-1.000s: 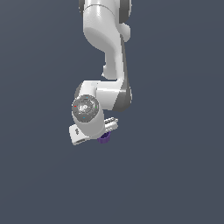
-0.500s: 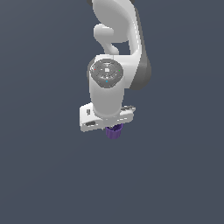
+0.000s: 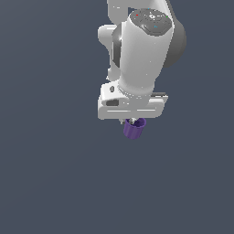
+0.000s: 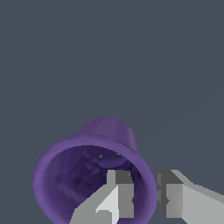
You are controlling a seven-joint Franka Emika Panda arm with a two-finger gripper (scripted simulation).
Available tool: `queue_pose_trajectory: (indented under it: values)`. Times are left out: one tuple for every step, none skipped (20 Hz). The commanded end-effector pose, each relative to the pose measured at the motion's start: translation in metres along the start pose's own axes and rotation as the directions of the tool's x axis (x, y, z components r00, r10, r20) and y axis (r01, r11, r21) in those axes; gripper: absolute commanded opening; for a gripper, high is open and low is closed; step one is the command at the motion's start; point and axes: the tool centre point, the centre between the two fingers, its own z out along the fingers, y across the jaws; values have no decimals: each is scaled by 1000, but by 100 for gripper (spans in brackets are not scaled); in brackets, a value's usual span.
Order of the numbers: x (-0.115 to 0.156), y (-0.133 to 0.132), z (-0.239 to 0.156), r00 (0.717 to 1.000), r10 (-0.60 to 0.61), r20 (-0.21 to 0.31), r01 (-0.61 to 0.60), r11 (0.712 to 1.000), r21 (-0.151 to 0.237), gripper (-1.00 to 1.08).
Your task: Pick up the object and move it to a goal position.
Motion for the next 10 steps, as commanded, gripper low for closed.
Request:
queue_pose_trajectory:
  values:
    - [1,-13,-21,999,39,-25,-39,999,-10,-100]
    - [2,-18,-28,998,54,-34,-54,998,-14,-100]
    - [2,-23,-36,997,68,-43,-69,997,-18,-100]
    - [3,-28,-43,995,83,-53,-84,996,-22,-100]
    - [3,-33,-50,993,97,-62,-99,995,-26,-100]
    - [4,-38,-58,991,111,-71,-114,993,-29,-100]
    - [4,-43,-65,989,125,-80,-128,991,-33,-100]
    - [5,-48,-72,986,139,-89,-143,989,-36,-100]
    - [6,-53,-80,983,153,-98,-158,987,-39,-100]
    - [6,-58,-87,980,167,-108,-172,984,-43,-100]
